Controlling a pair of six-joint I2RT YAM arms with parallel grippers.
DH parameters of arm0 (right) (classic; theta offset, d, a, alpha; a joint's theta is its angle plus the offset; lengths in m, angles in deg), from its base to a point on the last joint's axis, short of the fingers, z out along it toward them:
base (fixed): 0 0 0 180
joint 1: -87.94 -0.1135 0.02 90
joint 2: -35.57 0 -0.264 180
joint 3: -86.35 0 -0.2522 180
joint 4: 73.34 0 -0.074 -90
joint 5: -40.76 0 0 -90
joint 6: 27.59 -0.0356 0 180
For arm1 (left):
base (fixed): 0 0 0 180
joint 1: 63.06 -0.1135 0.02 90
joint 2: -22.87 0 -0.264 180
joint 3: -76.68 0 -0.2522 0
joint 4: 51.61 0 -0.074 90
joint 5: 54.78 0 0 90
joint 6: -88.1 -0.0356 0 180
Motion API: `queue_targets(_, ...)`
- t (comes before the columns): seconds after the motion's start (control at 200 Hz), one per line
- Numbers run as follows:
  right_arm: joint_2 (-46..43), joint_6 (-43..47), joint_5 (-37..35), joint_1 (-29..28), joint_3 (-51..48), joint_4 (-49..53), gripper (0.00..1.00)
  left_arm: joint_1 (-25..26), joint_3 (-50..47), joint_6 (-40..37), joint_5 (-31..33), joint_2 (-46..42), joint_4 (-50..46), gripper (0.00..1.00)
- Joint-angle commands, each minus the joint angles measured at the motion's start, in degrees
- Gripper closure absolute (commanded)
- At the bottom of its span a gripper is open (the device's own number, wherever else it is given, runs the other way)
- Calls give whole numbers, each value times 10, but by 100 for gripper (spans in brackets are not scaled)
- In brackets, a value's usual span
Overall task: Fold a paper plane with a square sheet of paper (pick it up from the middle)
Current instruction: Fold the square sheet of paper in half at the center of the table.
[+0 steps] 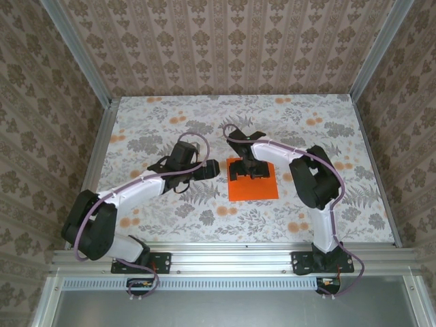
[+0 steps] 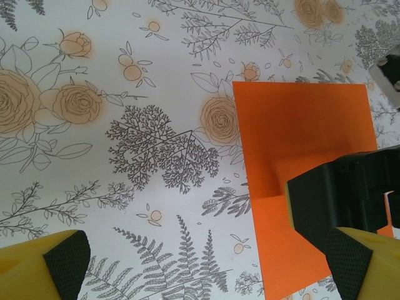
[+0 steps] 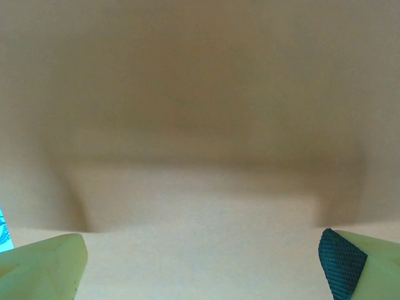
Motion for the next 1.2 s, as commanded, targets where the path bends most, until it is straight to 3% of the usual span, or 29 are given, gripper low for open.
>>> queue_targets(0.0,24,-15,1,1,1,15,1,5,21,-18,-10,8,-11,0)
queue_targets(0.74,40,0,22,7,-32,4,6,13,26,-22,-8,13,-22,0)
queue_targets(0.97,-23,20,-2,8,7,31,3,16,37,-31,-14,20,-26,0)
queue_targets(1.195,-20,26,-1,16,7,24,1,26,56,-40,-29,42,-28,0)
